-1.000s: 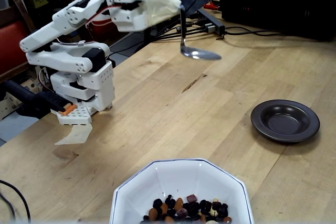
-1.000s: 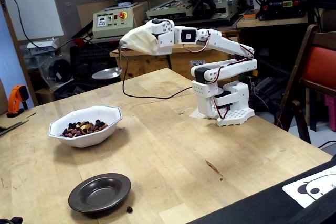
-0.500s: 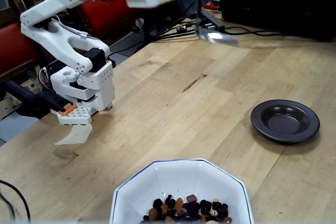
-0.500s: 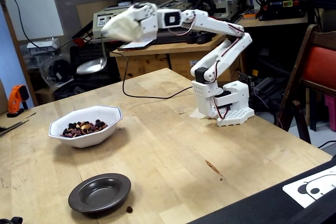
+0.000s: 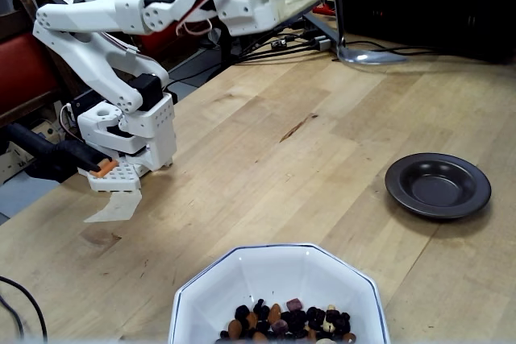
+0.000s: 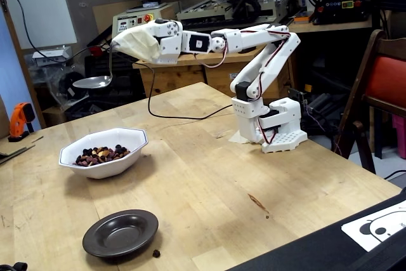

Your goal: Use spoon to transfer food from the white bowl to brown plate

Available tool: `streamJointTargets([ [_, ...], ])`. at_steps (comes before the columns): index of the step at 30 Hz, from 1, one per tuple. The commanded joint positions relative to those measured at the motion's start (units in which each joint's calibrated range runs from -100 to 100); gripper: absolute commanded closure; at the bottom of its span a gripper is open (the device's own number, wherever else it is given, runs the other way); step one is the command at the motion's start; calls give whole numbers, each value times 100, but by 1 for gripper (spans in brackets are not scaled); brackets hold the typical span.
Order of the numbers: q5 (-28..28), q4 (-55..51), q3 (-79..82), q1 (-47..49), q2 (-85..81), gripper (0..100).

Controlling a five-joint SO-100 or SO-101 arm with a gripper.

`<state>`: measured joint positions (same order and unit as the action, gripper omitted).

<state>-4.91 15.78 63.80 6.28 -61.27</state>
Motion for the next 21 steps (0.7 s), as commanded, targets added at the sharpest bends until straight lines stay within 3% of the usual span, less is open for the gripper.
streamJointTargets([
  [1, 0, 889, 301, -6, -30, 98],
  [11, 49, 2059, 1053, 24, 72, 98],
  [21, 396, 3229, 1319, -28, 1373, 98],
])
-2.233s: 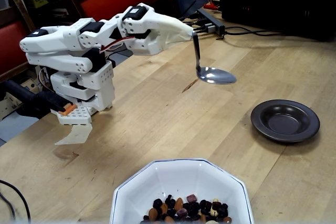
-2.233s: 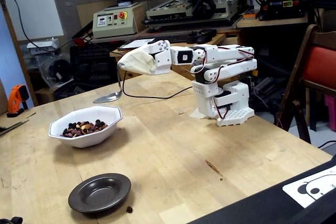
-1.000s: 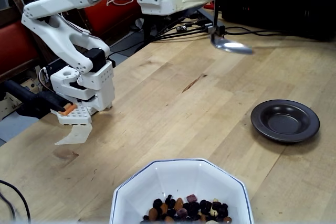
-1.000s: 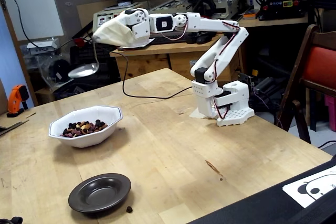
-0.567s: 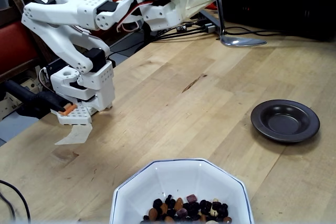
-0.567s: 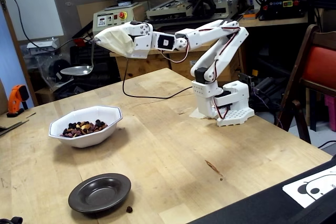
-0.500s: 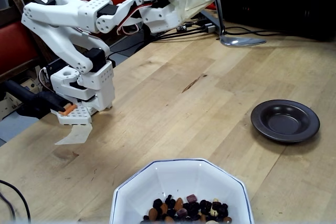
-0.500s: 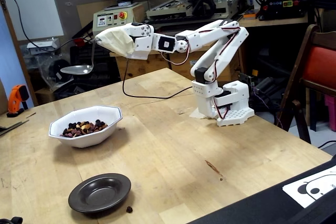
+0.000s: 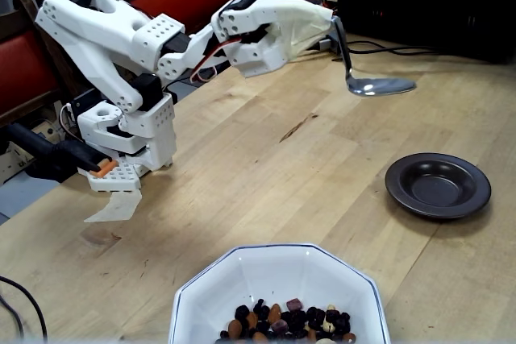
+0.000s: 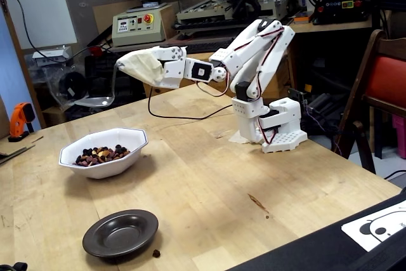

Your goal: Use spoon to transfer food from the white bowl to brown plate

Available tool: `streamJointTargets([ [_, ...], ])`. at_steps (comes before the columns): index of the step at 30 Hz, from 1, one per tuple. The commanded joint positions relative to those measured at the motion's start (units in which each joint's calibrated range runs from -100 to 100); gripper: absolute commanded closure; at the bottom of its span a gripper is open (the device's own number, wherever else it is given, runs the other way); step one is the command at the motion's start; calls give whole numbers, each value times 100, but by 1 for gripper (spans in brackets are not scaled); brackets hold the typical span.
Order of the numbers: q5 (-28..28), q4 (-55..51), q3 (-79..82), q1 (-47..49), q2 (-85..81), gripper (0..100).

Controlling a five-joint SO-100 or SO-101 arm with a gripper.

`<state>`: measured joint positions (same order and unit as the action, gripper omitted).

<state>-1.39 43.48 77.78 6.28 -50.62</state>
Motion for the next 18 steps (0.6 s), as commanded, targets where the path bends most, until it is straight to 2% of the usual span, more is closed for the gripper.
streamJointTargets([
  [1, 44, 577, -79, -28, 454, 98],
  [6, 29, 1036, -79, -294, 1061, 98],
  [18, -98, 1581, -88, -2087, 2294, 98],
])
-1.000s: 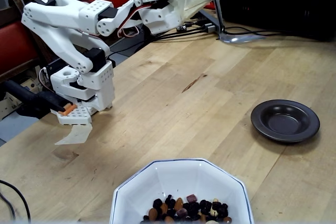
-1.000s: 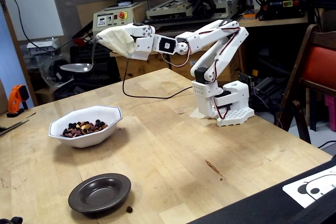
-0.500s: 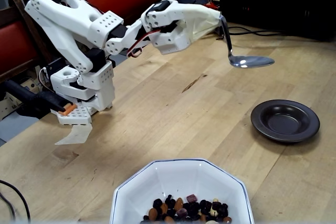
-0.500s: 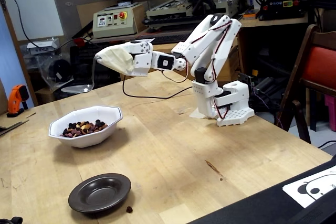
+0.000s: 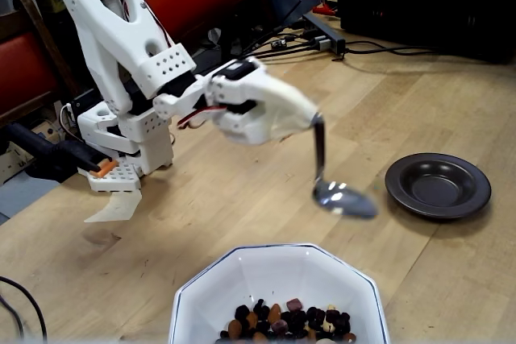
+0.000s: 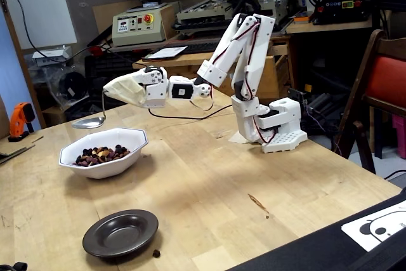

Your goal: Use spoon to transfer food from the white bowl to brown plate

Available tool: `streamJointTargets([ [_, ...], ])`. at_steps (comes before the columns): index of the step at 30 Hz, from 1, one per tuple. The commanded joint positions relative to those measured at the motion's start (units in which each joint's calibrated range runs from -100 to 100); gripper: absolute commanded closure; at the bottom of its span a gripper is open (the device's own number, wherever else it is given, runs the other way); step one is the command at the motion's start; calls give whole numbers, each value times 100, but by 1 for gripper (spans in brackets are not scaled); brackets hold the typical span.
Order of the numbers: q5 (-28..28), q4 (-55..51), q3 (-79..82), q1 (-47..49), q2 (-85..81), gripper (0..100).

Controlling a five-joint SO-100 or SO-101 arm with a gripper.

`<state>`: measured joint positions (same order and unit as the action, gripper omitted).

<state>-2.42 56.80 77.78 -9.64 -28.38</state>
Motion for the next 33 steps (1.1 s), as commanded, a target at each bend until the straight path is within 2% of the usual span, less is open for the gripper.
streamJointTargets([
  [1, 15, 296, -88, -622, 138, 98],
  [16, -15, 707, -96, -2222, 951, 98],
  [26, -49, 667, -88, -2377, 951, 98],
  [33, -708, 652, -43, -2355, 960, 98],
])
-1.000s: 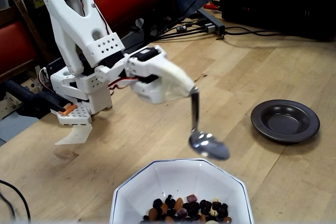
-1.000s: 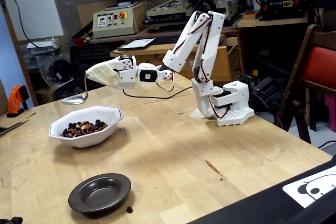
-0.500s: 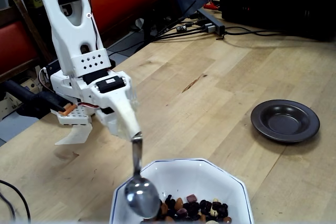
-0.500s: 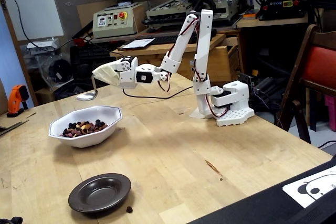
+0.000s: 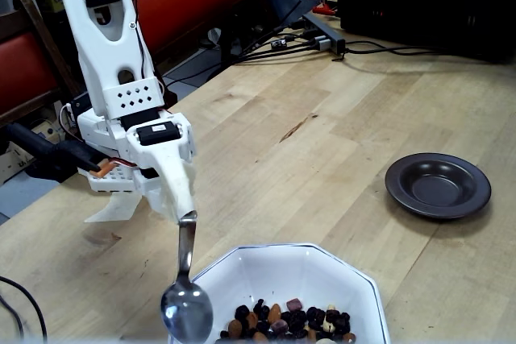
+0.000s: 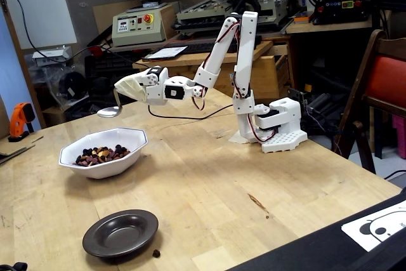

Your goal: Use spoon to transfer food from the white bowl to brown plate

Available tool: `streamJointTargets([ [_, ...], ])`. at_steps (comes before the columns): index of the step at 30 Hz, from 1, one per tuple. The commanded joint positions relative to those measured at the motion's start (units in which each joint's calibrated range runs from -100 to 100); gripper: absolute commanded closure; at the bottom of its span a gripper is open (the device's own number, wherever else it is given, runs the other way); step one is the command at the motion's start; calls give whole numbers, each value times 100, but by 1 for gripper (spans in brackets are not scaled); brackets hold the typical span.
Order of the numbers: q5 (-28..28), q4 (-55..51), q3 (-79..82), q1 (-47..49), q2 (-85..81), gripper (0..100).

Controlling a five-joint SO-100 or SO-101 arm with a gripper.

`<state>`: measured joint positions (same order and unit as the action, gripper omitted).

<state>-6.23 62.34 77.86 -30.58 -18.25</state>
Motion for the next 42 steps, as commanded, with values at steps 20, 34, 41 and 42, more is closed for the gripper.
streamJointTargets([
  [20, -1162, 90, 1, 925, -45, 98],
  [34, -1851, 90, -25, 962, 819, 98],
  [41, -1861, 90, -7, 970, 853, 98],
  [42, -1861, 90, -7, 970, 853, 98],
])
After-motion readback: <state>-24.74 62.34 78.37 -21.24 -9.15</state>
